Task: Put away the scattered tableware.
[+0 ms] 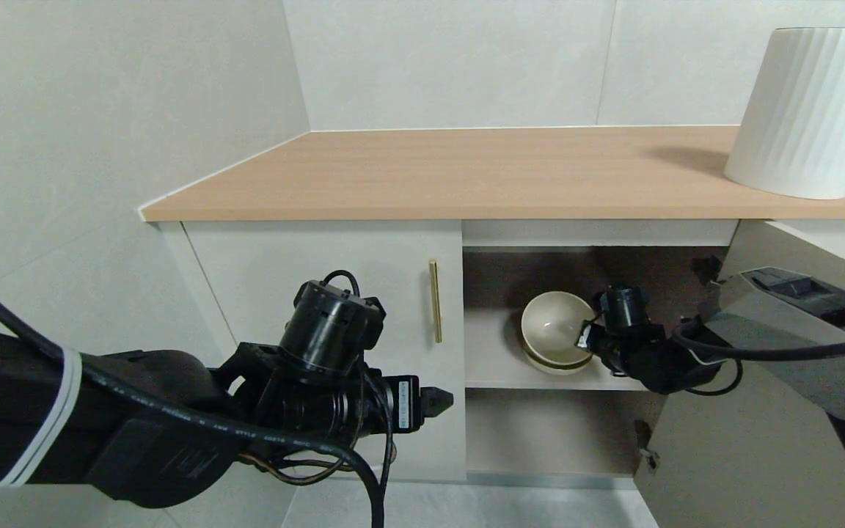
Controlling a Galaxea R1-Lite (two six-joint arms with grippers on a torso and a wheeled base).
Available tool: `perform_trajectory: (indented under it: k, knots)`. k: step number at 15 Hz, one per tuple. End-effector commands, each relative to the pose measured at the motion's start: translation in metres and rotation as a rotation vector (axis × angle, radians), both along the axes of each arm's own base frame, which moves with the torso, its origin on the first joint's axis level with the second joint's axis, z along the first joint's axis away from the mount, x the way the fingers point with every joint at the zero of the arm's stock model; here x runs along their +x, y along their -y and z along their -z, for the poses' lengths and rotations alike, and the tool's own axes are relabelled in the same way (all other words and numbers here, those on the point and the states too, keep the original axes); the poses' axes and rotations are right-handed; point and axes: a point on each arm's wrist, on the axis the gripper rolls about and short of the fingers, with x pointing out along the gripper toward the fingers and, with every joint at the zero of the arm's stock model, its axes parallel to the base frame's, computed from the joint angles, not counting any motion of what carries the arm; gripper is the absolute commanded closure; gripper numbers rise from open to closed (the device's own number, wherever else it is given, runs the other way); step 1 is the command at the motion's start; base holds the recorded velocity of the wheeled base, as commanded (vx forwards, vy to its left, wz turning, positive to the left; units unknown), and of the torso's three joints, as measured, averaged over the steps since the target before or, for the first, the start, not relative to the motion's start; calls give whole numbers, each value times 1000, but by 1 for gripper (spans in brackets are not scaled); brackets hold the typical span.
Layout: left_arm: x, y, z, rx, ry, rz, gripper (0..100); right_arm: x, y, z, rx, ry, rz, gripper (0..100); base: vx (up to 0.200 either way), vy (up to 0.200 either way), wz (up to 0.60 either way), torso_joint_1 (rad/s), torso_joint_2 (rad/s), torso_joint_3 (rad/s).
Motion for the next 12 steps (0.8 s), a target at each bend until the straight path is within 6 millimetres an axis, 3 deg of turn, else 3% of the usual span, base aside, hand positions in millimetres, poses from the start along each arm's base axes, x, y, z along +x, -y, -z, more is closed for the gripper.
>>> perform_trajectory:
  k: [1, 7, 8, 12]
  knots:
    - [1, 0, 0, 0, 0, -2, 0, 0, -1, 1, 0, -2, -2, 100, 0, 0, 0, 0, 0, 0]
    - [1, -1, 0, 1, -1, -7, 0, -5, -9, 3, -11, -25, -24, 100, 0, 0, 0, 0, 0, 0]
    - [1, -1, 0, 0, 0, -7, 0, -5, -9, 2, -11, -28, -25, 0, 0, 0, 0, 0, 0, 0]
    - [1, -2, -1, -2, 3, -8, 0, -6, -10, 0, -6, -23, -25, 0, 0, 0, 0, 0, 0, 0]
